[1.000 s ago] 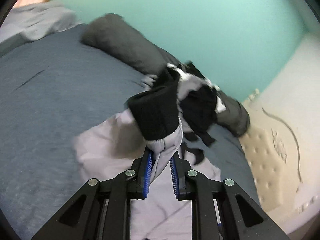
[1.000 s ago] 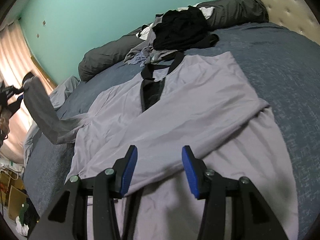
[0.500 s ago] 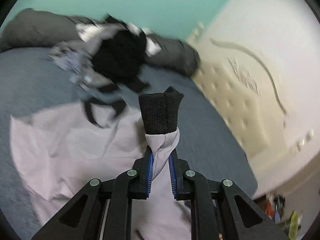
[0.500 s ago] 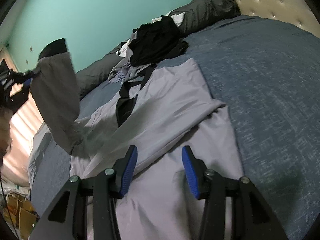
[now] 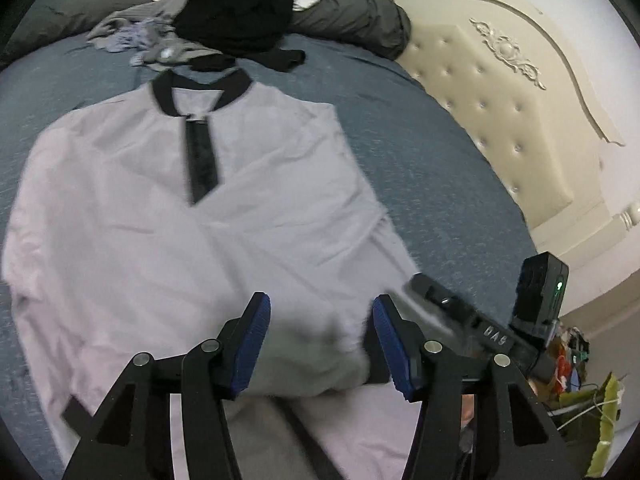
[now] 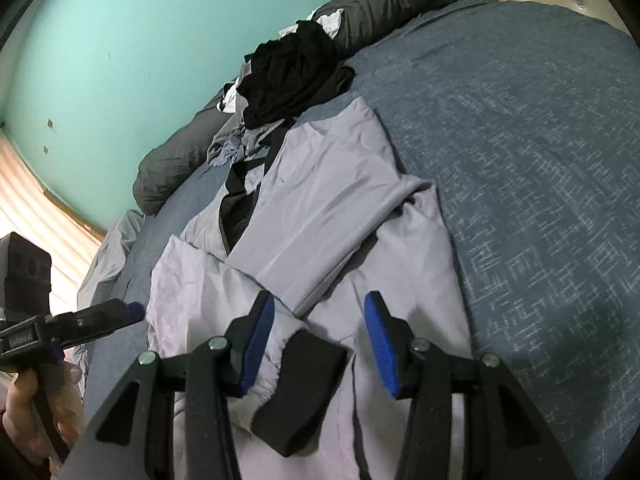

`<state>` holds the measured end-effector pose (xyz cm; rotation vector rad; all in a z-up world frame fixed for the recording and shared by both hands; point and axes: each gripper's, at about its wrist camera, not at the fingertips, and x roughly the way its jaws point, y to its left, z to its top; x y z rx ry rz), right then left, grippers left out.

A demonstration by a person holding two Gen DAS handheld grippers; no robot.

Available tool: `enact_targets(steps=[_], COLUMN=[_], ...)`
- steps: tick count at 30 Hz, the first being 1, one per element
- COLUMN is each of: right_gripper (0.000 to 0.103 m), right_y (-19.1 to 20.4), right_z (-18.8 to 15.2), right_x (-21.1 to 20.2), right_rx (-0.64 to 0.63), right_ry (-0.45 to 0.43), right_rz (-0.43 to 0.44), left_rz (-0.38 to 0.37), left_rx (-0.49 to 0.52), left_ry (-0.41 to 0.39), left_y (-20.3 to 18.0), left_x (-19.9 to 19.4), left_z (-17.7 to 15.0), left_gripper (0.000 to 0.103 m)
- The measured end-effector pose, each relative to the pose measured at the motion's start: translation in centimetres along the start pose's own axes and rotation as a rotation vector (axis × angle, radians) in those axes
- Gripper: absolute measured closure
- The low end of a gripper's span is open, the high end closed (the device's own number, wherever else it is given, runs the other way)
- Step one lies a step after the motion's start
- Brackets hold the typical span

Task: Fold clothes

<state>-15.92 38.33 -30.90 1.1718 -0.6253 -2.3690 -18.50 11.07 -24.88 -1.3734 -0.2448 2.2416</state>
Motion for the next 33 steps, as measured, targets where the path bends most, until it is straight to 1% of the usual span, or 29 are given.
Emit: enact_targets(steps=[5,10,14,16,20,21,23,24,25,26,29,33], right_gripper=[0.046,0.043,0.043,0.043,0.044,0.045,0.067,0.069,0.075,0.084,0.094,0.097], right_y=[0.7,1.6,1.6,1.4,2.0,2.3,2.7,2.8,3.0,3.2,4.0,4.4], right_z=[-0.1,-0.3,-0.6,-0.8,-1.4,-1.5,-1.6,-1.7,-1.7,-1.8,-2.1,-2.1], right_x=[1.5,3.3,4.5,4.8,4.1,3.9,3.5,3.3,3.3,3.2,2.7,0.9], right_rx=[-0.036,-0.089,-0.117,-0.111,-0.155,-0.167,-0.179,-0.181,-0.188,-0.197,-0.228,-0.237], right_ry=[0.052,0.117,0.170,0.189,0.190,0.188,0.178,0.175,0.176,0.177,0.171,0.143], right_rz=[-0.006,-0.023,-0.048,-0.038,-0.029,-0.026,-0.012,-0.010,-0.010,-0.011,-0.016,-0.006], left_rz=[0.105,0.196,0.215,0.221,0.236,0.237,0.240,0.241,0.240,0.240,0.239,0.238], left_rx=[-0.025,-0.066,-0.100,-0.115,-0.145,-0.152,-0.166,-0.172,-0.176,-0.180,-0.190,-0.206], left_ry=[-0.009,-0.001,-0.003,-0.006,-0.027,-0.035,-0.047,-0.053,-0.059,-0.064,-0.081,-0.110], left_y=[4.2,8.1,10.4,11.4,13.3,13.7,14.4,14.7,14.9,15.1,15.7,16.6], left_x=[-2.3,-3.3,-4.6,-5.3,-6.8,-7.1,-7.9,-8.3,-8.8,-9.3,-10.5,-12.0], left_z=[-1.6,-3.3,-4.5,-4.9,-5.5,-5.6,-5.9,-6.1,-6.2,-6.4,-6.9,-7.5], left_gripper=[0.045,0.045,0.045,0.045,0.045,0.045,0.045,0.045,0.045,0.045,0.045,0.045])
